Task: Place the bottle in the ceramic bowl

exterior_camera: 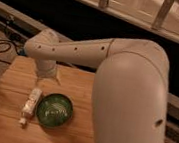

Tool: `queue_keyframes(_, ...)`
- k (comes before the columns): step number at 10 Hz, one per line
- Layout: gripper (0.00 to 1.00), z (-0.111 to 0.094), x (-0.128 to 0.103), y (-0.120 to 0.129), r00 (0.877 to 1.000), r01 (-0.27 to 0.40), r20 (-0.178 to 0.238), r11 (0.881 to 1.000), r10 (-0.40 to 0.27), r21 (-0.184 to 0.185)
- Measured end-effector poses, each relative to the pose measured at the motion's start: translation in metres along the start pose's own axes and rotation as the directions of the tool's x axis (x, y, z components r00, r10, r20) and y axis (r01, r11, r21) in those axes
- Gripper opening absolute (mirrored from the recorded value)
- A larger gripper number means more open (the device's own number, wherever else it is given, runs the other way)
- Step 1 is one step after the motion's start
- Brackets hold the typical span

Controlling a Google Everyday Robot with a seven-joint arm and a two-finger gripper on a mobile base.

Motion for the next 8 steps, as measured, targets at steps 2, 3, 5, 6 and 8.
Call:
queue_keyframes(2, 0.65, 0.006, -0.007, 0.016, 1.0, 0.027, 0.001, 1.0, -0.027, -0.015)
queue_keyframes(3, 0.65, 0.006, -0.008, 0.011, 1.0, 0.021, 0.0, 1.0, -0.021, -0.005)
queue_keyframes(5, 0.65, 0.006, -0.008, 0.012, 1.0, 0.023, 0.002, 1.0, -0.023, -0.008)
queue_keyframes(6, 0.65, 0.006, -0.008, 0.011, 1.0, 0.021, 0.0, 1.0, -0.021, -0.005)
queue_keyframes(8, 0.65, 0.016, -0.007, 0.011, 0.999, 0.017, -0.035, 1.0, -0.017, -0.003)
